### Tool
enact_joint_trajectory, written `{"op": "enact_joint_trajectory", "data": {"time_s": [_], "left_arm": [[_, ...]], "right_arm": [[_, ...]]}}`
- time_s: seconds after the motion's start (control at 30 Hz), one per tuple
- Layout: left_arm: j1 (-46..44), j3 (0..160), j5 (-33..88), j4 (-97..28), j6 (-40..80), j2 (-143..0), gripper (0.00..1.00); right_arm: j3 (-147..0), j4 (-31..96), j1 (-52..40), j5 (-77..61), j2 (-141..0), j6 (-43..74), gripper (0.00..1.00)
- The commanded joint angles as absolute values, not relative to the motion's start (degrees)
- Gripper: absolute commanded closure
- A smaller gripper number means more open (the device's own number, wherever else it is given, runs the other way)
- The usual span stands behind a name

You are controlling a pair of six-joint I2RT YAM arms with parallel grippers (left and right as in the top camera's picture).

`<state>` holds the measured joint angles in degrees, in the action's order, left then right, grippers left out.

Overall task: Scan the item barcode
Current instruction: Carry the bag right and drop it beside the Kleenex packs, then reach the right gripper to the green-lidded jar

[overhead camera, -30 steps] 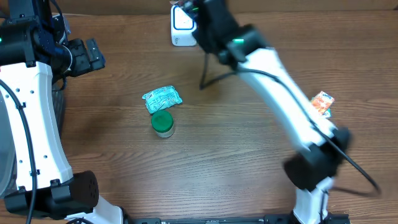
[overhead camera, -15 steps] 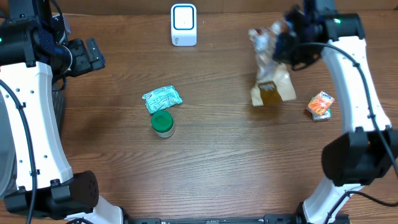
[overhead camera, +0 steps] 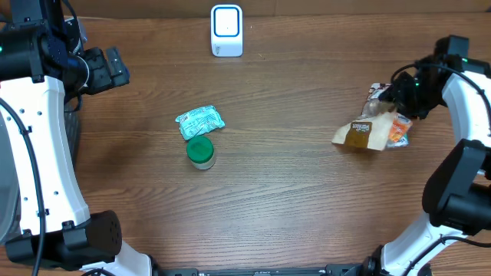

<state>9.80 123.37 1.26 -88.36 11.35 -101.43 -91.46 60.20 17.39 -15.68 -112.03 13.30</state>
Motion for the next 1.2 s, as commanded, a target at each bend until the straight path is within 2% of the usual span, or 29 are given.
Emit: {"op": "enact_joint_trajectory", "data": {"time_s": [0.0, 0.17, 0.27, 0.37, 0.47, 0.57, 0.63, 0.77, 0.87, 0.97, 1.17], "left_arm": [[9.7, 123.9, 1.1, -88.4, 10.1, -101.6, 0.00], [9.7, 123.9, 1.1, -88.4, 10.1, -101.6, 0.00], [9.7, 123.9, 1.1, -88.4, 10.1, -101.6, 0.00], [9.7, 123.9, 1.1, -88.4, 10.1, -101.6, 0.00], [9.7, 123.9, 1.1, -88.4, 10.1, -101.6, 0.00], [9.7, 123.9, 1.0, -88.4, 10.1, -101.6, 0.00], [9.7, 123.9, 1.0, -88.4, 10.1, -101.6, 0.00], [9.7, 123.9, 1.1, -88.4, 10.1, -101.6, 0.00], [9.7, 123.9, 1.1, -88.4, 10.1, -101.6, 0.00], [9.7, 123.9, 1.1, -88.4, 10.1, -101.6, 0.00], [9.7, 123.9, 1.1, -88.4, 10.1, -101.6, 0.00]], "right_arm": [[-91.2, 60.1, 17.8, -15.2, -111.1, 13.6, 0.34], [-92.9, 63.4, 18.0, -15.1, -111.0, 13.5, 0.34], [-97.5, 68.4, 18.4, -15.0, -110.9, 13.5, 0.30], [-104.0, 74.2, 18.5, -11.7, -110.2, 13.5, 0.22], [-111.8, 80.8, 18.5, -5.8, -109.6, 13.5, 0.09], [-119.8, 87.0, 18.3, -4.0, -109.5, 13.5, 0.00], [-123.3, 89.7, 17.9, -6.9, -109.5, 13.5, 0.00], [-124.6, 91.2, 15.2, -21.0, -109.5, 11.0, 0.00], [-123.5, 90.6, 10.6, -29.9, -110.0, 3.8, 0.00], [-122.9, 87.6, 3.5, -31.3, -110.9, 2.7, 0.00], [-122.9, 82.4, -15.6, -14.3, -113.5, 5.0, 0.00]]}}
